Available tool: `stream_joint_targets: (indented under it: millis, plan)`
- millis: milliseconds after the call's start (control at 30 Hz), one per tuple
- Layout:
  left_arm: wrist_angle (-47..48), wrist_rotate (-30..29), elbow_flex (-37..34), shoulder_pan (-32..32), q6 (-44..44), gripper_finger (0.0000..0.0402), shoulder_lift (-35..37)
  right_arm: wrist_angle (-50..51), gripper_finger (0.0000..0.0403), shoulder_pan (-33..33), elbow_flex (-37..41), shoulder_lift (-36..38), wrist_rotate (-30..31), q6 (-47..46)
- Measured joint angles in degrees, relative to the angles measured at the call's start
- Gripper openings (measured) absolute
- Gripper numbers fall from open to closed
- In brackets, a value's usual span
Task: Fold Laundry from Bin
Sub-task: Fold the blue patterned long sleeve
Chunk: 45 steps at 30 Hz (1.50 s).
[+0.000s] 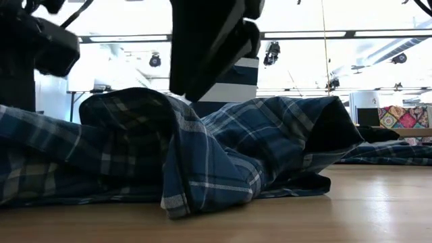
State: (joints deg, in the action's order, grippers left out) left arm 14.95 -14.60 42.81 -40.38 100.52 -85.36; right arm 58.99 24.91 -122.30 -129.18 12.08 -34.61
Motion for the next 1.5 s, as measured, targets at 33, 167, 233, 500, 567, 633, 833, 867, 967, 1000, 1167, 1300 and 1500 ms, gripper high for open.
stream_joint_targets:
  millis: [33,167,233,500,567,633,833,867,967,1000,1167,1300,1500]
  plan:
    - [0.02,-0.03,0.27,0.00,-0.85,0.0104,0.00,0.40,0.0151,0.11,0.00,0.11,0.00,0.00]
    - [-4.04,-2.80,1.39,-0.02,-5.36,0.0022,-0.02,0.96,0.0151,0.48,0.00,1.31,0.01,0.01]
    - [-7.81,-4.01,2.28,0.11,-9.09,0.0010,-0.02,0.90,0.0151,0.57,0.00,2.66,0.58,0.26]
    - [-11.74,-4.30,7.72,1.56,-16.52,0.0069,-7.06,-11.43,0.0150,0.75,0.47,7.91,13.19,12.04]
    - [-13.00,-3.97,10.23,1.62,-17.90,0.0095,-10.36,-15.14,0.0150,-0.28,1.17,7.76,12.54,14.44]
    - [-11.84,-3.80,13.29,1.65,-18.68,0.0125,-13.64,-17.24,0.0150,-1.51,2.43,7.06,10.00,15.73]
    - [-4.93,-2.79,20.58,0.90,-16.93,0.0207,-20.90,-20.66,0.0151,-2.39,8.75,6.76,5.68,16.25]
    - [-4.17,-2.58,20.94,0.73,-16.63,0.0218,-21.48,-21.96,0.0151,-2.41,10.55,6.77,5.11,16.55]
    - [-5.37,-2.70,21.61,-0.11,-17.94,0.0242,-20.97,-30.77,0.0150,-2.80,17.07,6.32,2.11,16.31]
    - [-5.50,-2.50,21.39,-0.47,-18.08,0.0248,-20.32,-32.84,0.0150,-2.93,19.16,6.06,2.05,16.19]
    - [-4.37,-2.63,20.89,-1.67,-19.32,0.0261,-17.73,-39.99,0.0150,-2.52,25.91,6.75,2.24,13.69]
    - [-3.22,-2.26,20.52,-2.64,-22.22,0.0261,-15.54,-41.89,0.0150,-2.09,28.26,7.03,1.18,14.52]
    - [9.64,-2.37,21.94,-3.22,-25.62,0.0261,-5.46,-40.84,0.0150,-2.05,32.90,6.66,-0.18,14.02]
